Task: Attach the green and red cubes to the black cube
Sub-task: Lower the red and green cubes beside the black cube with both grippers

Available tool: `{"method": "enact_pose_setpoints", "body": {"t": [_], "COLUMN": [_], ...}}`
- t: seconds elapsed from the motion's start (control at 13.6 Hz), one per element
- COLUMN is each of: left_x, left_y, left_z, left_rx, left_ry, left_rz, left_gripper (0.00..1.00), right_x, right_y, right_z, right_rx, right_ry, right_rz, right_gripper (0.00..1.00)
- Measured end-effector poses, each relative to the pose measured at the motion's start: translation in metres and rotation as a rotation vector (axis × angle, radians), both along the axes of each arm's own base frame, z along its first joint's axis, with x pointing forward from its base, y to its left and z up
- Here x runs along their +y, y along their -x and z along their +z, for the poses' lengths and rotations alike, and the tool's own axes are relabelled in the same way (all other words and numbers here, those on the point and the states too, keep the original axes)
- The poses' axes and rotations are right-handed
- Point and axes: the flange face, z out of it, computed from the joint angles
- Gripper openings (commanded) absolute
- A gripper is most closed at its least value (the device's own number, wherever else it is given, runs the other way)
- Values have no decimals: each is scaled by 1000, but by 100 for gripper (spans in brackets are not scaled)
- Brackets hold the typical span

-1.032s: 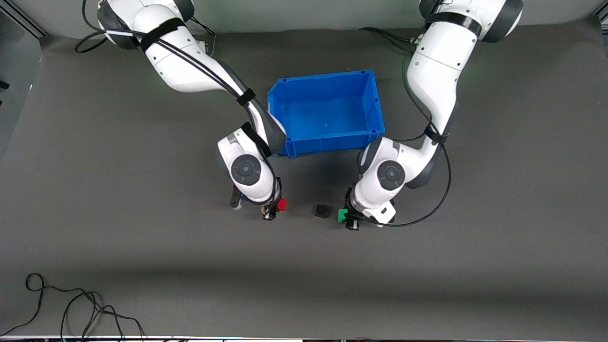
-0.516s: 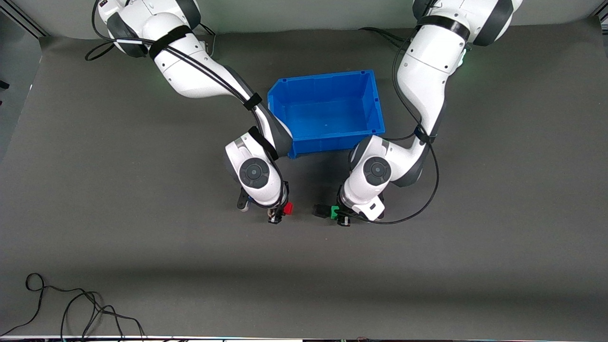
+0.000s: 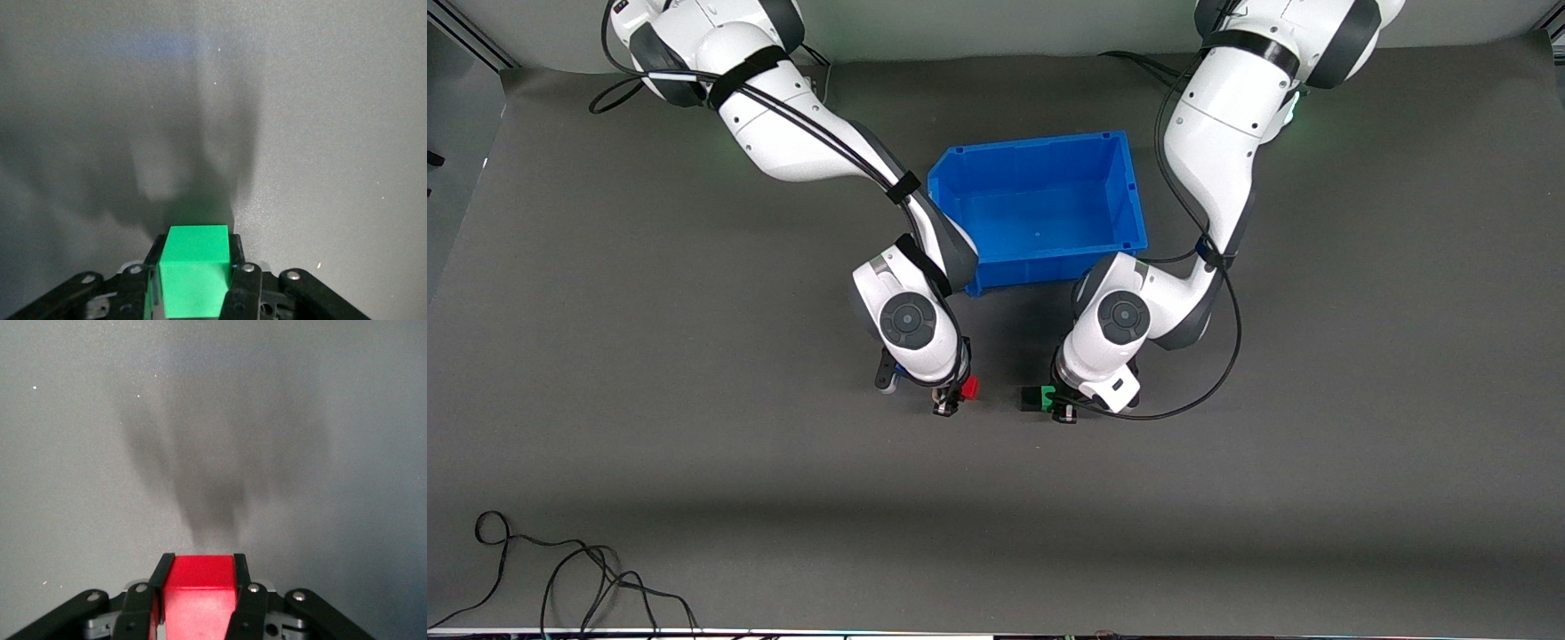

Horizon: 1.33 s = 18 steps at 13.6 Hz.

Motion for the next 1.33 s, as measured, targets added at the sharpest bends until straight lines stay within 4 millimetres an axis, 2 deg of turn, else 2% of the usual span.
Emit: {"method": "enact_pose_setpoints", "body": {"t": [0.52, 0.96, 1.33], "left_x": [-10, -12, -13], "left_y": [4, 5, 7], "left_z": [3, 2, 2], "left_rx": [2, -18, -13], "left_ry": [0, -31, -30], "left_rz": [39, 3, 16], "left_gripper": [30, 30, 30], "right_x": [25, 34, 36], "right_y": [20, 5, 0], "right_z": [-16, -13, -13], "right_rx": [-14, -144, -171], "right_ry": [49, -19, -28], "right_rz": [89, 139, 175], "right_gripper": [0, 0, 0]}}
